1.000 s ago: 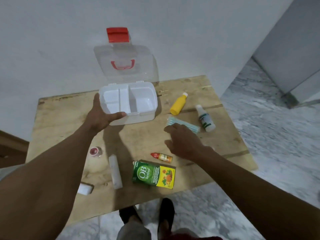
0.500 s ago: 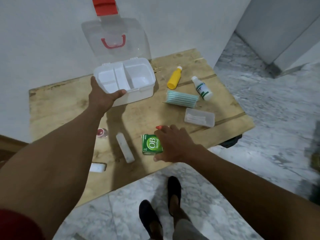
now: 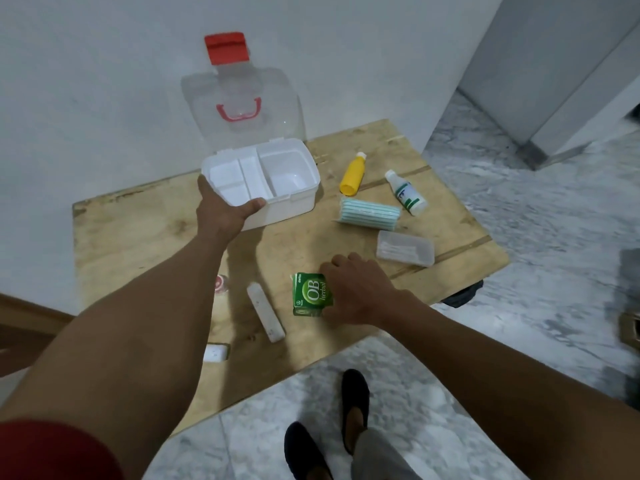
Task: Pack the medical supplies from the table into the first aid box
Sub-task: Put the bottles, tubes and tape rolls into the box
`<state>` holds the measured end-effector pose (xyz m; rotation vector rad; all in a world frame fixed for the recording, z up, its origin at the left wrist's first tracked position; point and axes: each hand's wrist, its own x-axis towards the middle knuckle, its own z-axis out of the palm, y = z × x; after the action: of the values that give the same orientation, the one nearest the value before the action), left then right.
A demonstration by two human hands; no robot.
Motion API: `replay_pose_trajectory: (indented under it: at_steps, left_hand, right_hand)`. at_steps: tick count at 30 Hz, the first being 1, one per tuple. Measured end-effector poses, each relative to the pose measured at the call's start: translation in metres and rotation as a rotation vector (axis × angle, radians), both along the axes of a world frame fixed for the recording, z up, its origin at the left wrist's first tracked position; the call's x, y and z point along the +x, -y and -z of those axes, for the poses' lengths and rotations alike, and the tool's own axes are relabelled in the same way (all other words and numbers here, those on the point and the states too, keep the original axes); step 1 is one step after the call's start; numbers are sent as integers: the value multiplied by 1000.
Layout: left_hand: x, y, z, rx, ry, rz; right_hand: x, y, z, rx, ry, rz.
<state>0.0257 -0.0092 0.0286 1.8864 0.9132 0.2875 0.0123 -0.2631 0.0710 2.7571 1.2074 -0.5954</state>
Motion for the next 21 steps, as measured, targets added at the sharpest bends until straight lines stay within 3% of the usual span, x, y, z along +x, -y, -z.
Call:
replay_pose_trajectory:
  at_steps: [4,12,21]
  left_hand:
    - [-2,5,-6,-3,16,5]
    - [-1,6,-7,13,58,8]
    - [2,4,-6,27,101,15]
  right_hand:
    - [24,-17,-31,95,67,45]
    - [127,-63,-76,334,-5,186]
    - [217,-121,-75,21,76,-139]
